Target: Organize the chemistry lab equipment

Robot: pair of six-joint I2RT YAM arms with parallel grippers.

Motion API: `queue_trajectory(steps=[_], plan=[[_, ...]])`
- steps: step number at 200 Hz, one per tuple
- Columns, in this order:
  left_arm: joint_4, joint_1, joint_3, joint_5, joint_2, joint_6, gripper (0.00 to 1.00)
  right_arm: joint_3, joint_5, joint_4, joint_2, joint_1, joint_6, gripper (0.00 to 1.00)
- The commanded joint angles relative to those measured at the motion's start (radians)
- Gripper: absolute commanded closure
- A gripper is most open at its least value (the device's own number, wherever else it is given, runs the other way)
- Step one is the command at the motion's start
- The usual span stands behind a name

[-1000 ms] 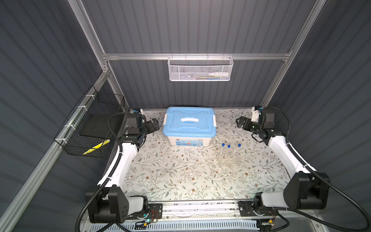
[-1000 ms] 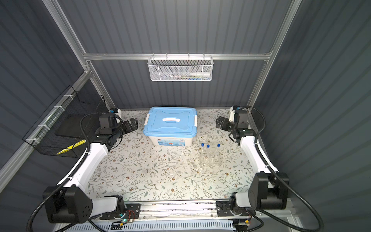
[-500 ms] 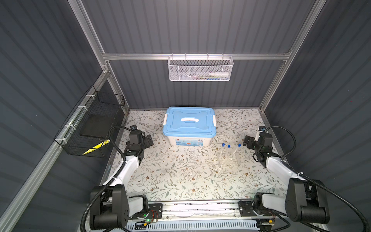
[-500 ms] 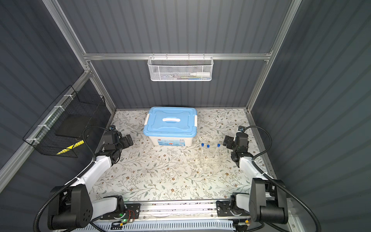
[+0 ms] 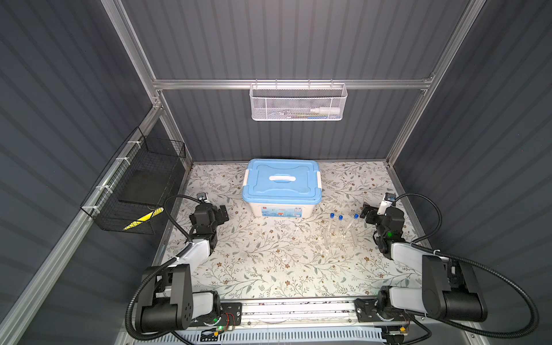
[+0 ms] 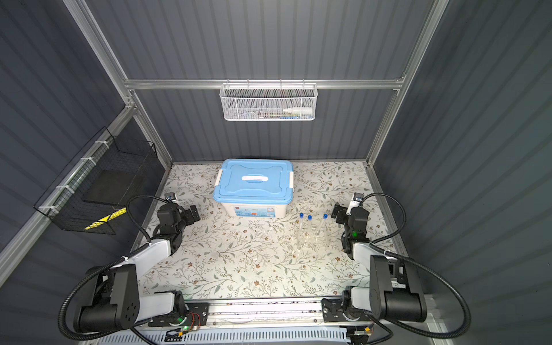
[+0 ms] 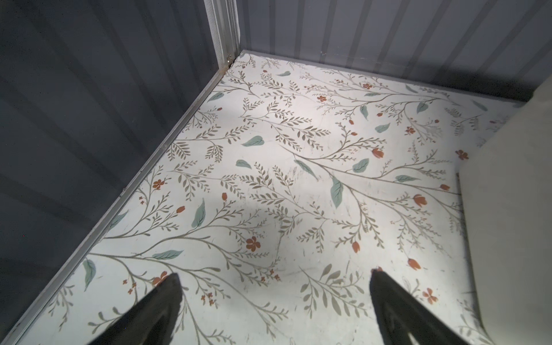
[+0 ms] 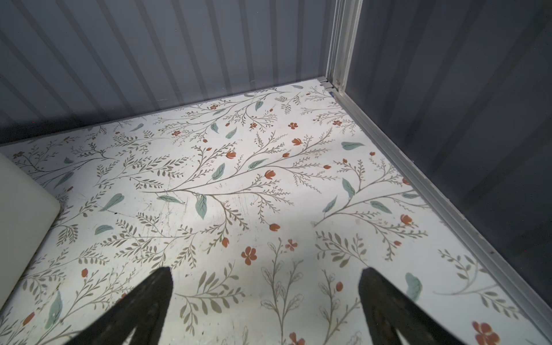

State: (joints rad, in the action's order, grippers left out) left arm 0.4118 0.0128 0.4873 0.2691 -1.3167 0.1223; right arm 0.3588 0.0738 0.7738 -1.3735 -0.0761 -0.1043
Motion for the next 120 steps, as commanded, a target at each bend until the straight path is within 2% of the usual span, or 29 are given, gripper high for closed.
queue_trajectory(steps=[1, 38, 93, 120], plan=[[0.157, 0.005, -0.022, 0.027, -0.042, -0.036, 0.00, -0.031, -0.039, 0.182, -0.071, -0.001, 0.021, 0.01], [0.291, 0.005, -0.056, 0.033, -0.127, -0.011, 0.00, -0.044, -0.073, 0.210, -0.079, 0.000, 0.034, 0.01], [0.536, 0.005, -0.099, -0.020, -0.284, 0.005, 0.00, -0.032, -0.084, 0.188, -0.081, -0.001, 0.038, 0.01], [0.481, 0.003, -0.066, -0.069, -0.293, -0.013, 0.00, -0.032, -0.084, 0.190, -0.082, 0.000, 0.038, 0.01]])
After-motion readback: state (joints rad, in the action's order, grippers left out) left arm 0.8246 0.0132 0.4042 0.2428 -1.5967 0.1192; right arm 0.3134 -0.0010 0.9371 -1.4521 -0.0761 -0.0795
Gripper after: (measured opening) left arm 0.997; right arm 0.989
